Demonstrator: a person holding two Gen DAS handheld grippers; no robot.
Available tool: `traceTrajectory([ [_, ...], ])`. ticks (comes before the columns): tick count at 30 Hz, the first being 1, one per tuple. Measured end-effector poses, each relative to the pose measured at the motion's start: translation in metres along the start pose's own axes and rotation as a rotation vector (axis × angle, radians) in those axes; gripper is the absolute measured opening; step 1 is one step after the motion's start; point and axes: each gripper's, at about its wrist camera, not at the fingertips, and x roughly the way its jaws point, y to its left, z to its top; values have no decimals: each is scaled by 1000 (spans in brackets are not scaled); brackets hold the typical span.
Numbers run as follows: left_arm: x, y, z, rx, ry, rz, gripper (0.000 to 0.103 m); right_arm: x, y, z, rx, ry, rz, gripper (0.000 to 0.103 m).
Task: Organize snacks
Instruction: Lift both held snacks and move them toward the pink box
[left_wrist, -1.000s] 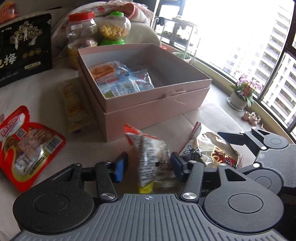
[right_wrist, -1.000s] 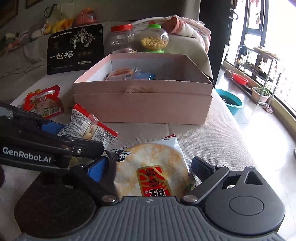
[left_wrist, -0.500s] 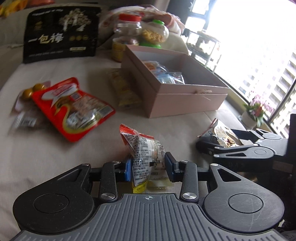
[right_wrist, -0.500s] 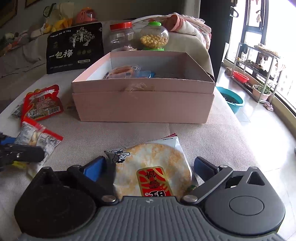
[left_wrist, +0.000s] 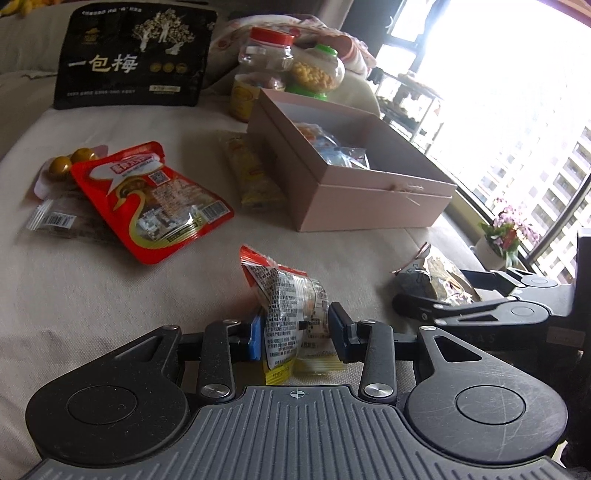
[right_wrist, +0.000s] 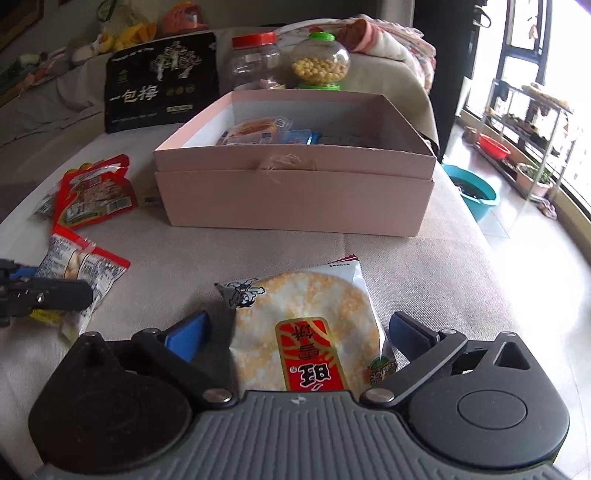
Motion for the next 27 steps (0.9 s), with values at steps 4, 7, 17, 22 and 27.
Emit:
traceTrajectory([
  [4,0,0,-1,1,-1,-2,41,-11,2,-4,-11,16,56,102],
  [7,0,0,-2,3,-2,0,41,-18,14,-7,-44,22,117,102],
  [17,-1,-3,-3,18,-4,9,41,-18,30,10,-162,-71,28,100],
  [22,-1,-3,-3,26,-5,13,41,7,13,15,-31,7,95,100],
  [27,-1,-5,-4,34,-8,22,41,-1,27,8,-96,-10,92,92],
])
